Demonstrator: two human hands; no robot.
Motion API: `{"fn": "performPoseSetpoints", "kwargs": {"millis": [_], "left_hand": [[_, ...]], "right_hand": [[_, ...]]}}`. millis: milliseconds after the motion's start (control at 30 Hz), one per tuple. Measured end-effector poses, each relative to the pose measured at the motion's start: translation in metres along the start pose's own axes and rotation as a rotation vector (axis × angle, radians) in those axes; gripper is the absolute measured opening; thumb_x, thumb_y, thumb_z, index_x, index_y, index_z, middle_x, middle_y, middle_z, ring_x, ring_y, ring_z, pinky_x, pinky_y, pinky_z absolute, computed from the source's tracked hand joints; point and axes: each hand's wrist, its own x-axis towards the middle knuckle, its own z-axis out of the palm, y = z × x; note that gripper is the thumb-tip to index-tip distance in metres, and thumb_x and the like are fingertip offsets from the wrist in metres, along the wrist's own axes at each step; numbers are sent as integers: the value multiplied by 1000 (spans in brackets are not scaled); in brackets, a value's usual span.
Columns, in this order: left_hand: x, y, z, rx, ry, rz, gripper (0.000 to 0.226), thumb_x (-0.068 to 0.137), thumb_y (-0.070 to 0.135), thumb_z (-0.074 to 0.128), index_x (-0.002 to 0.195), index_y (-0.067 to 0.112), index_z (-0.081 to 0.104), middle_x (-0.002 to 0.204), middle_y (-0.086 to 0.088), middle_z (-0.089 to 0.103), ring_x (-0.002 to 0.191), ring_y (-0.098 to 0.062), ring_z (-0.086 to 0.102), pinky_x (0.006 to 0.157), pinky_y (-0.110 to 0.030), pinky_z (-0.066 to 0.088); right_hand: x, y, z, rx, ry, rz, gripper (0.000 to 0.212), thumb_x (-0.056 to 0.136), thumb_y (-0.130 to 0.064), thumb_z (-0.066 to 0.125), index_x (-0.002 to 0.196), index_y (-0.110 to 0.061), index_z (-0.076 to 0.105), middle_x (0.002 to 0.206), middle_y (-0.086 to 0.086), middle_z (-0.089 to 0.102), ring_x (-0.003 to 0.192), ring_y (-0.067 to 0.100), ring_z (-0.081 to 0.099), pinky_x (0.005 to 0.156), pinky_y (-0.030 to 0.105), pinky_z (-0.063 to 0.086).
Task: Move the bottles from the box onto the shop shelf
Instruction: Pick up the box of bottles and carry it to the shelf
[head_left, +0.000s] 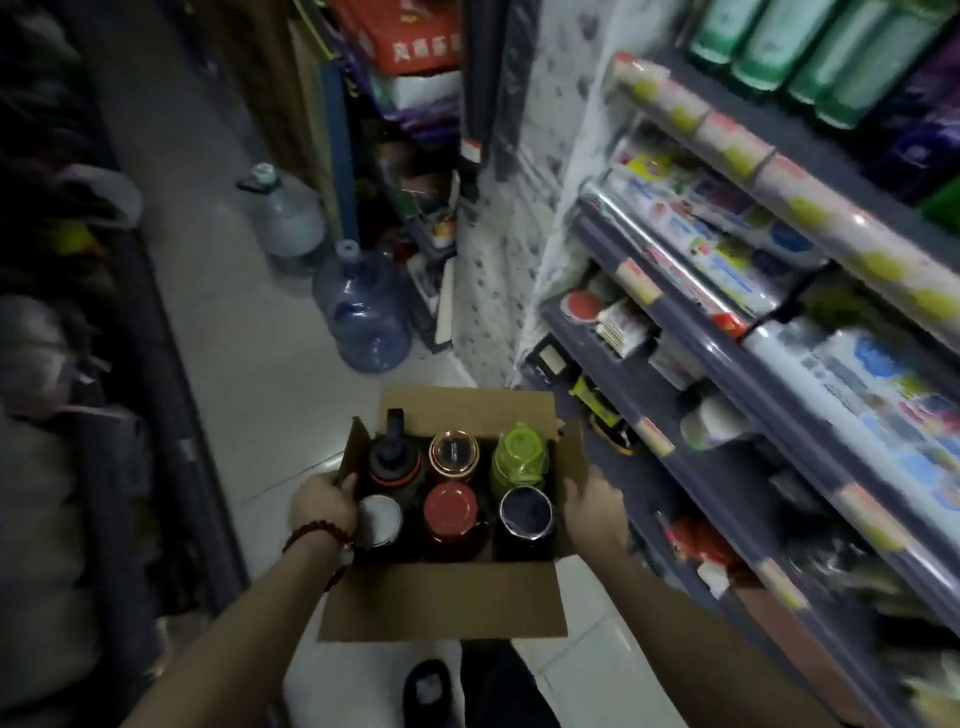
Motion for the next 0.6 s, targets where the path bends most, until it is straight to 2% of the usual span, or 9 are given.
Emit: {"fn": "performPoseSetpoints", "kwargs": {"millis": [67, 133, 233, 333, 433, 600], "left_hand": [[14, -9, -8, -55, 49, -67, 32, 96, 24, 48, 102, 0, 68, 102, -26, 68, 98, -41, 62, 78, -39, 47], [28, -17, -15, -111, 84, -145, 31, 96, 24, 49, 102, 0, 69, 101, -26, 68, 97, -41, 62, 75, -37, 45], [49, -28, -21, -181, 154, -250, 31, 95, 23, 51, 103, -1, 69, 102, -27, 68, 98, -41, 61, 74, -35, 43], [71, -42, -22, -241, 208, -307, 28, 94, 20, 53, 105, -1, 69, 105, -28, 67, 101, -42, 61, 75, -34, 43], [100, -66, -12, -304, 247, -364, 28, 94, 18, 53, 104, -2, 69, 104, -29, 67, 101, -41, 61, 71, -30, 37], [157, -119, 28, -319, 270, -451, 25, 93, 21, 55, 95, 0, 69, 98, -28, 67, 95, -40, 62, 69, -29, 36]], "right_hand": [[24, -29, 10, -39, -55, -44, 37, 98, -27, 46, 127, -4, 49, 106, 22, 58, 106, 36, 58, 89, 44, 44], [44, -55, 21, -131, -42, -138, 39, 99, -26, 46, 130, -3, 47, 119, 22, 60, 112, 34, 58, 89, 39, 44], [66, -88, 42, -175, -16, -284, 46, 97, -27, 50, 135, -2, 45, 119, 22, 63, 107, 36, 61, 83, 39, 48], [88, -113, 71, -144, -53, -343, 46, 95, -22, 52, 134, 1, 46, 121, 24, 61, 108, 39, 59, 85, 43, 48], [113, -131, 111, -163, -74, -365, 40, 95, -21, 52, 130, -1, 47, 113, 26, 63, 102, 41, 61, 79, 43, 49], [161, -133, 198, -227, -120, -372, 27, 96, -23, 51, 110, 0, 55, 99, 25, 66, 91, 40, 62, 66, 37, 42]]}}
